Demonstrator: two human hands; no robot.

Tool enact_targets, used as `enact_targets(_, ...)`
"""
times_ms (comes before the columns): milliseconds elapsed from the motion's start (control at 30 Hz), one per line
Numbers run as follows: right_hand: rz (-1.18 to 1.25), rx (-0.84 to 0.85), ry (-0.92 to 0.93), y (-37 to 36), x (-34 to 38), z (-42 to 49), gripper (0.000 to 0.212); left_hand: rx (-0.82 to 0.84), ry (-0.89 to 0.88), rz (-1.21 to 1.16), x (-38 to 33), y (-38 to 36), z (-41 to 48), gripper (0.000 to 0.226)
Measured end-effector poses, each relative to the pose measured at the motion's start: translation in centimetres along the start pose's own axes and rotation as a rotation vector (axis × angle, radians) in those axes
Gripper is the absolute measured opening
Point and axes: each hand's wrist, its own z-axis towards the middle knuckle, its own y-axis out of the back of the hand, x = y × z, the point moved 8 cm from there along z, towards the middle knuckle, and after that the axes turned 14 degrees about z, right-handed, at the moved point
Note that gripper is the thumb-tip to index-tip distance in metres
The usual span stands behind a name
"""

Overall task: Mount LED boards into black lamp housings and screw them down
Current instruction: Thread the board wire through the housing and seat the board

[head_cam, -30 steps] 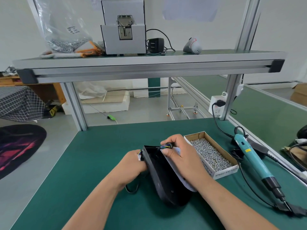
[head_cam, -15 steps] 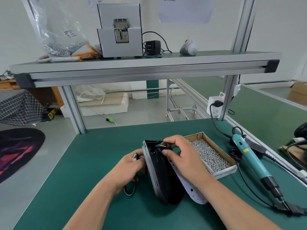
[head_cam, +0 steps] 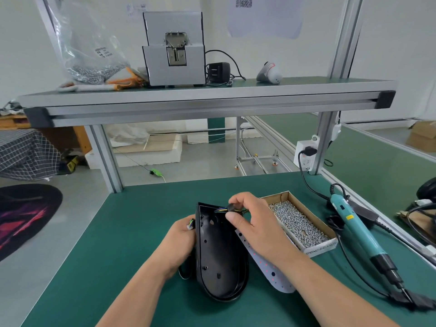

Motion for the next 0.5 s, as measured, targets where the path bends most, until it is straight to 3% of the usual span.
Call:
enact_targets(167,-0.123,-0.040,0.062,-0.7,0.3,1.1,0.014,-0.045,0.017,-0.165,0.0,0.1,0.1,0.016)
enact_targets(300,-0.217,-0.034,0.077,-2.5,0.5,2.3,0.013,-0.019,0.048,-0.377,0.6,0.2,0.5,0.031)
enact_targets(500,-0.092,0.040,0.067,-3.4,0.3,2.7,0.025,0.049,0.044,-0.321,1.3,0.1,1.0,0.039)
